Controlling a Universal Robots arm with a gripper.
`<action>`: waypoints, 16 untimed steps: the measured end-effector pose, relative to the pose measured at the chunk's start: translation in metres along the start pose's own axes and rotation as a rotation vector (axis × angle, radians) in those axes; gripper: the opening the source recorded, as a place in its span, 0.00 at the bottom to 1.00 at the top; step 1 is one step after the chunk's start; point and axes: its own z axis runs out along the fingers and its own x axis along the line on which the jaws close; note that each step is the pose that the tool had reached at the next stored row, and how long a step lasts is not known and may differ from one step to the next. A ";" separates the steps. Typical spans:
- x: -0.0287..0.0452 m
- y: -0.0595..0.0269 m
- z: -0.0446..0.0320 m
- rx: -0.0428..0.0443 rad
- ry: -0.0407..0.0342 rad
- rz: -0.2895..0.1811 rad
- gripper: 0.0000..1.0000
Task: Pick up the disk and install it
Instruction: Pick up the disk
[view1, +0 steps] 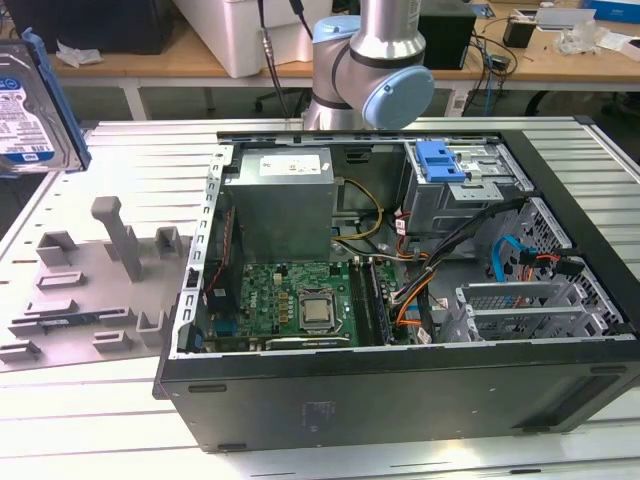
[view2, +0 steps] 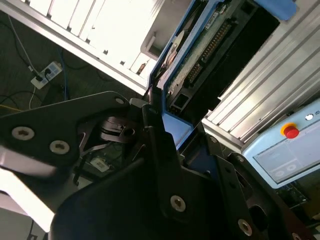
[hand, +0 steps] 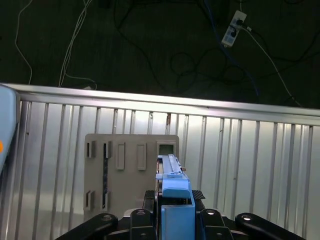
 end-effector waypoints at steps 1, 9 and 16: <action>0.0000 0.0000 -0.0005 -0.0001 0.0000 0.000 0.37; 0.0000 0.0001 -0.0014 0.0000 0.0000 0.000 0.37; 0.0001 0.0001 -0.0016 -0.0002 0.0000 0.000 0.37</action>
